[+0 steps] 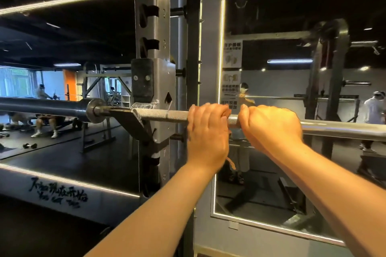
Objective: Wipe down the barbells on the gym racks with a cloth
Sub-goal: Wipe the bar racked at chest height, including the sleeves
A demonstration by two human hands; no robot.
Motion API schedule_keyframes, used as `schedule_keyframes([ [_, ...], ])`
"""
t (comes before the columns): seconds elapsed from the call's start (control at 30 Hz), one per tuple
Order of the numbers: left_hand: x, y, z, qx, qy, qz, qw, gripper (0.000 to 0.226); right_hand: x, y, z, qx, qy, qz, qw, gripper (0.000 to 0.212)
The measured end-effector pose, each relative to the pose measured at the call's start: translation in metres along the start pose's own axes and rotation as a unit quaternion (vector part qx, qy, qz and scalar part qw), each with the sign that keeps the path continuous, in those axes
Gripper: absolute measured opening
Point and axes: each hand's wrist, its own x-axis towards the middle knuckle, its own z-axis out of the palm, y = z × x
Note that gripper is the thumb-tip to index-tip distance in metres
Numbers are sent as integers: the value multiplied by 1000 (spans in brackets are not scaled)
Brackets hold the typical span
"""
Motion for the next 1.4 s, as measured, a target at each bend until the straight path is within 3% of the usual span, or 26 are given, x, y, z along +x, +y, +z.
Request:
schedule_keyframes([
  [0.07, 4, -19, -16, 39, -32, 56, 997, 32, -1, 1, -1, -1, 0, -11, 1000, 36],
  [0.13, 8, -39, -31, 65, -36, 59, 996, 32, -1, 2, -1, -5, -2, -26, 1000, 39],
  [0.23, 10, -50, -33, 31, 33, -72, 996, 47, -1, 2, 2, -9, 8, -37, 999, 39],
  [0.3, 10, -40, -21, -28, 76, -141, 987, 35, 0, 2, 1, -3, 9, -24, 1000, 34],
  [0.37, 12, -21, -6, -61, 105, -158, 980, 24, 0, 0, 0, 4, 6, -9, 1000, 32],
  [0.5, 1, 10, 11, -52, 55, -58, 995, 32, 0, -2, -1, 4, 2, 12, 1000, 32],
  [0.6, -3, -8, -3, -23, 12, 23, 999, 35, -1, -3, -3, -12, -8, 4, 1000, 32],
  [0.67, 4, -29, -18, -20, 1, 31, 999, 28, 0, -2, -2, -18, -8, -5, 1000, 33],
  [0.83, 16, -47, -25, -41, 99, -146, 983, 18, 0, 1, 1, -30, 1, -26, 999, 30],
  [0.9, 18, -32, -14, -67, 112, -166, 977, 23, 1, 1, 1, -19, 1, -16, 1000, 28],
  [0.97, 16, -11, -4, -85, 100, -154, 979, 30, 2, -1, 2, -25, -2, -14, 1000, 28],
  [1.07, 4, 6, 5, -64, 44, -67, 995, 31, 4, 0, 4, -26, -10, 2, 1000, 30],
  [1.2, 1, -27, -12, -46, 18, 3, 999, 24, 3, -1, 4, -35, -33, -22, 999, 31],
  [1.4, 14, -39, -13, -107, 169, -222, 954, 14, 1, 1, 3, -31, -28, -24, 999, 27],
])
